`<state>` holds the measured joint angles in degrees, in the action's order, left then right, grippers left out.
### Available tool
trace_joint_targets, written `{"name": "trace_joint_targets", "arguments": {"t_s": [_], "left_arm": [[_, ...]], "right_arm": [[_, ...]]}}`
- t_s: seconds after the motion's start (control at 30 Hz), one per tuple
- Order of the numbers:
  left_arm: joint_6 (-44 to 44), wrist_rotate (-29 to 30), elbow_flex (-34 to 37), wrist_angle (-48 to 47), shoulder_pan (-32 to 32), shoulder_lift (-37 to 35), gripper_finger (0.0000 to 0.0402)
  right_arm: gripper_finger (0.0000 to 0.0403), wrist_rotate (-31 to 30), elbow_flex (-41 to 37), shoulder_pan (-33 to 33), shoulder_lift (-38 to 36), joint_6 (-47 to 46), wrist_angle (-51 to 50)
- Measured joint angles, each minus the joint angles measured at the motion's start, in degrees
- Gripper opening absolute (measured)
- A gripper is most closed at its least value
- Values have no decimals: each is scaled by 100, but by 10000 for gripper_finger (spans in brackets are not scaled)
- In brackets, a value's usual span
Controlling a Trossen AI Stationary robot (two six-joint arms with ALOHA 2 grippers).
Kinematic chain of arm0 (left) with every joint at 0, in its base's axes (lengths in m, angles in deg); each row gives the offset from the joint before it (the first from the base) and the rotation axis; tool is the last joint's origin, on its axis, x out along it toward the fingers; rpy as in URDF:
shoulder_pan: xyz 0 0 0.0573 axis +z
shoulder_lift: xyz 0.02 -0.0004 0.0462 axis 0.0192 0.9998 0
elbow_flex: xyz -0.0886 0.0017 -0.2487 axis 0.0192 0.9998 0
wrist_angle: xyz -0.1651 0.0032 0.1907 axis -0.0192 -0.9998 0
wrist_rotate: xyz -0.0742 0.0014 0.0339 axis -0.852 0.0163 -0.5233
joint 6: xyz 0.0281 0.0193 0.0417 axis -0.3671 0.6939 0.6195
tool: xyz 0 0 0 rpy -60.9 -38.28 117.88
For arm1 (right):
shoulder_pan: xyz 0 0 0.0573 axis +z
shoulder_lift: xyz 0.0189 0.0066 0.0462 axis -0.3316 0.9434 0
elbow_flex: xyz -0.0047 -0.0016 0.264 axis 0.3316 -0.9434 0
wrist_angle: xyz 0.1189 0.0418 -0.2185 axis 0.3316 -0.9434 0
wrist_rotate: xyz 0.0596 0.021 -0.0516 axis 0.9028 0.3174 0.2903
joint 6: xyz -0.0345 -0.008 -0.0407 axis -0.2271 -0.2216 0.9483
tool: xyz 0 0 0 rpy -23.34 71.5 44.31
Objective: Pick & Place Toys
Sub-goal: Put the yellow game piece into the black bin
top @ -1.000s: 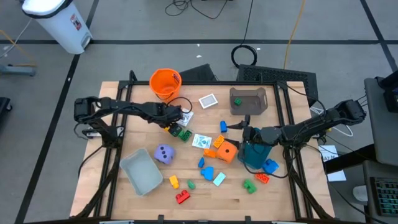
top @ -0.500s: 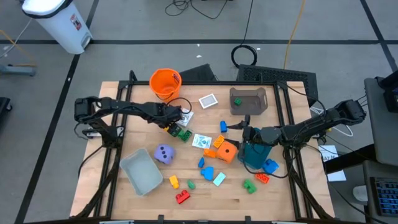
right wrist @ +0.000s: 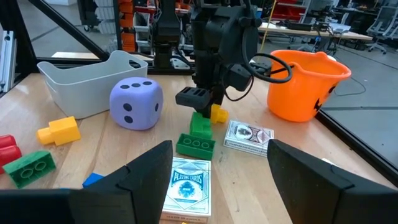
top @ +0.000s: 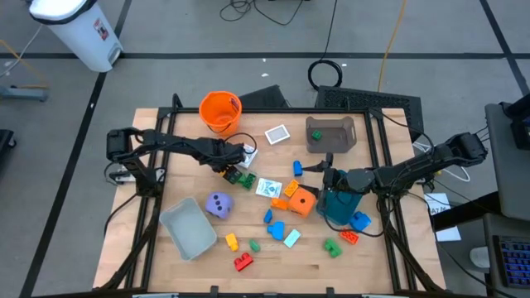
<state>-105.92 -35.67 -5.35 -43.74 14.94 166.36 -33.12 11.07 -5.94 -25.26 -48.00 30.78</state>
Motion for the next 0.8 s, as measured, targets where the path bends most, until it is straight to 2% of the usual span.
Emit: {"name": "trace_joint_targets", "arguments": {"t_s": [0.37,0.7,0.8], "left_arm": [[233,304,0,39,7,2,258],[440,362,0,63,105,2,140],[616,621,2,38,135,-33,138]], "right_arm": [[254,0,0,0,1,16,0],[254,0,0,0,1,20,0],[254,0,0,0,0,23,3]]}}
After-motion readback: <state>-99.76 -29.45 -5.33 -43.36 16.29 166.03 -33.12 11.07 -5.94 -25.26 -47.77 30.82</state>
